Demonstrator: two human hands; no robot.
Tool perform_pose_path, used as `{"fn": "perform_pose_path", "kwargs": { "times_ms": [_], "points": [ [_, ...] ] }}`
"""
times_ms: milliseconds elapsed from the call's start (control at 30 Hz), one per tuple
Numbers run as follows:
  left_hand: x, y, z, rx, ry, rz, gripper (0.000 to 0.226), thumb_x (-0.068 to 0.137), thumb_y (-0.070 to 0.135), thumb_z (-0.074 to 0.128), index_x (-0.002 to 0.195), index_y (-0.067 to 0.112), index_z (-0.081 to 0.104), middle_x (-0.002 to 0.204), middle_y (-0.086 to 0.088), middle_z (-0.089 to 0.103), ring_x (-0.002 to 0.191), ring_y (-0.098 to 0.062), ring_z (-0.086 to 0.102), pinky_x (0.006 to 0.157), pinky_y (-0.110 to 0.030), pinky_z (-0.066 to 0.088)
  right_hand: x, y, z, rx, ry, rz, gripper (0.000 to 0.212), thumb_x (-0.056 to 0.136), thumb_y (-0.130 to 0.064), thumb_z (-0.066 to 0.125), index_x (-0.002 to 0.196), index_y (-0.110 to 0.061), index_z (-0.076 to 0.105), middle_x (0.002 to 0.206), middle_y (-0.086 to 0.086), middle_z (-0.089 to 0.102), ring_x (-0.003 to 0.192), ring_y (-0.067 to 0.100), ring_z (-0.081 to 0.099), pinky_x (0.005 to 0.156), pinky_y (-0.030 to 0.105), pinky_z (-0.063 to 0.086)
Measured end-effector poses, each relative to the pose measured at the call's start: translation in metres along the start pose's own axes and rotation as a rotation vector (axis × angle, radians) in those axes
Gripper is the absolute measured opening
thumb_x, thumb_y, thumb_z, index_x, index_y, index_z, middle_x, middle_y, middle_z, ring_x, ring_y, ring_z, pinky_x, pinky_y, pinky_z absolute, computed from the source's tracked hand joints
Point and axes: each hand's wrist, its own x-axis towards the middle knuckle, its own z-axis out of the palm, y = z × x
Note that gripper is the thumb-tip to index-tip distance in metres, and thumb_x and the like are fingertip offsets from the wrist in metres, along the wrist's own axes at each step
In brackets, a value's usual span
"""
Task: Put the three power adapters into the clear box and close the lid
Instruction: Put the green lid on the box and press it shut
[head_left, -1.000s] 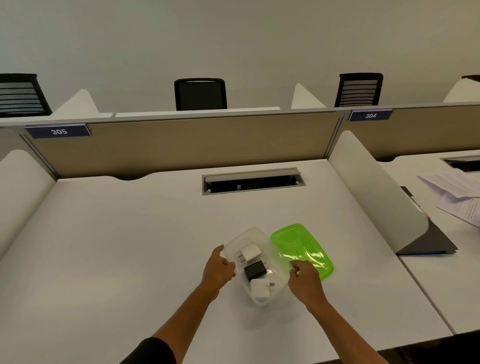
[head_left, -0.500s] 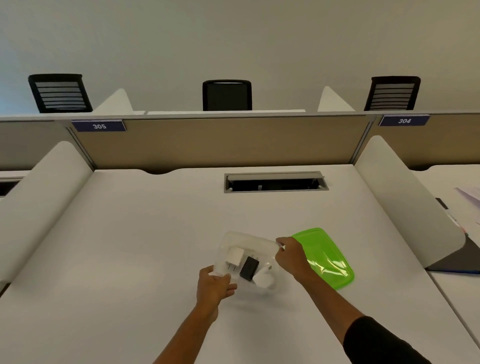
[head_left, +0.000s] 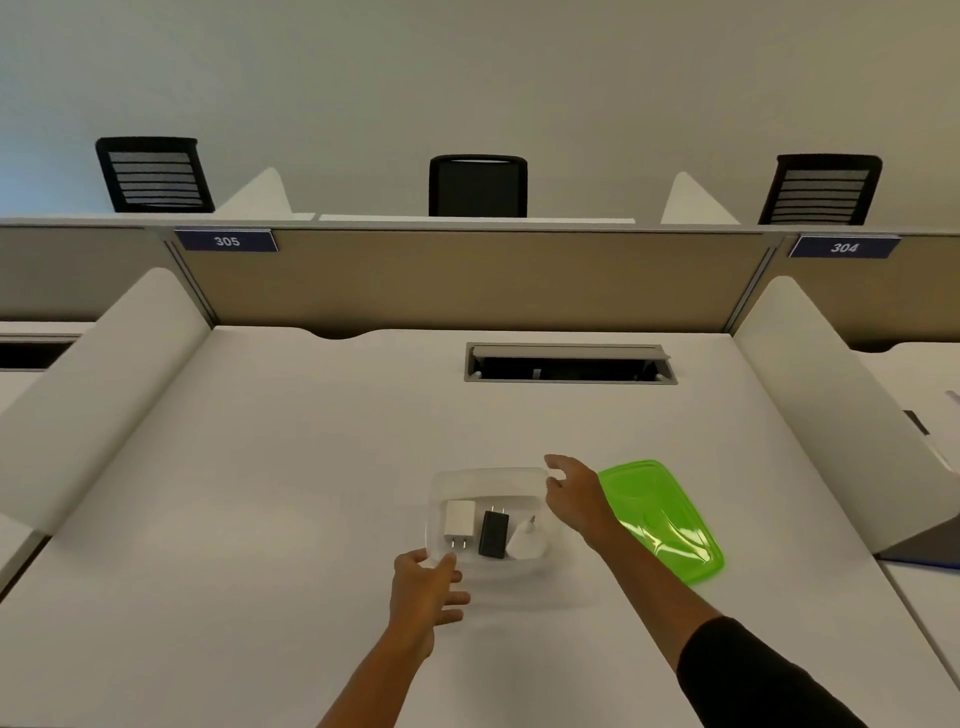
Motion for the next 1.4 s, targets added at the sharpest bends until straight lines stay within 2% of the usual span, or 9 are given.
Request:
{"fn": "perform_pose_path", "kwargs": {
  "times_ms": [100,200,433,867,1000,1133,1233,1300,1400],
  "points": [
    [0.001,0.000,-0.005,0.084,0.000,0.049,0.053,0.102,0.028,0.068,0.147,0.015,0.043,0.109,-0.013,0.074,0.084,-0.032,0.079,0.062,-0.036,0.065,0.001,0.014,-0.010,-0.015,0.094,0.035,0.036,0.093,-0.010,0.063,0.129,-0.010,0.068,0.129,0.003,0.069,0.111,0.024,0.068,0.097,0.030,0.049],
    [0.006,0.001,-0.009,0.138,0.013,0.076,0.048,0.103,0.027,0.067,0.145,0.015,0.047,0.103,-0.010,0.075,0.083,-0.030,0.079,0.064,-0.035,0.065,-0.001,0.046,-0.021,-0.149,0.142,0.084,0.028,0.084,-0.013,0.076,0.111,-0.010,0.071,0.109,0.006,0.071,0.102,0.029,0.068,0.087,0.035,0.052],
    [0.013,0.005,-0.014,0.189,-0.010,0.113,0.041,0.103,0.026,0.067,0.140,0.015,0.052,0.099,-0.009,0.076,0.082,-0.030,0.079,0.064,-0.032,0.063,-0.021,0.105,-0.031,-0.583,0.036,0.166,0.039,0.079,-0.026,0.078,0.108,-0.010,0.058,0.111,0.011,0.060,0.103,0.035,0.064,0.080,0.039,0.053],
    [0.018,0.010,-0.031,0.247,-0.070,0.104,0.036,0.103,0.032,0.065,0.134,0.014,0.057,0.104,-0.009,0.077,0.085,-0.028,0.079,0.061,-0.025,0.062,-0.032,0.114,-0.038,-0.705,0.029,0.194,0.025,0.091,-0.024,0.060,0.114,-0.013,0.062,0.117,0.007,0.067,0.115,0.028,0.066,0.089,0.035,0.053],
    [0.021,0.013,-0.037,0.253,-0.067,0.104,0.031,0.103,0.034,0.065,0.127,0.014,0.062,0.103,-0.009,0.078,0.083,-0.027,0.079,0.060,-0.024,0.061,-0.032,0.099,-0.047,-0.731,0.154,0.171,0.020,0.084,-0.017,0.059,0.103,-0.012,0.062,0.103,0.007,0.068,0.102,0.032,0.069,0.079,0.037,0.054],
    [0.027,0.017,-0.044,0.245,-0.041,0.110,0.028,0.103,0.033,0.066,0.122,0.013,0.066,0.101,-0.010,0.079,0.083,-0.029,0.079,0.062,-0.028,0.061,-0.027,0.077,-0.065,-0.711,0.319,0.028,0.017,0.068,-0.012,0.067,0.079,-0.005,0.055,0.072,0.015,0.059,0.067,0.040,0.063,0.056,0.042,0.051],
    [0.030,0.019,-0.046,0.242,-0.011,0.121,0.026,0.103,0.032,0.065,0.122,0.013,0.066,0.101,-0.010,0.078,0.084,-0.029,0.078,0.065,-0.030,0.062,-0.022,0.050,-0.089,-0.614,0.453,-0.091,0.020,0.072,-0.005,0.067,0.084,-0.008,0.052,0.077,0.011,0.055,0.062,0.037,0.059,0.048,0.035,0.043],
    [0.032,0.021,-0.047,0.241,-0.004,0.134,0.028,0.103,0.032,0.065,0.124,0.013,0.064,0.104,-0.010,0.077,0.087,-0.029,0.078,0.067,-0.031,0.061,-0.015,0.032,-0.102,-0.474,0.517,-0.138,0.021,0.079,-0.002,0.067,0.091,-0.011,0.053,0.085,0.007,0.057,0.066,0.033,0.058,0.052,0.032,0.038],
    [0.035,0.024,-0.048,0.222,-0.002,0.162,0.030,0.103,0.031,0.065,0.129,0.015,0.061,0.106,-0.007,0.076,0.089,-0.028,0.077,0.072,-0.033,0.062,-0.007,0.005,-0.115,-0.276,0.516,-0.249,0.020,0.086,-0.004,0.073,0.099,-0.013,0.060,0.091,0.004,0.065,0.073,0.024,0.058,0.061,0.030,0.041]
  ]
}}
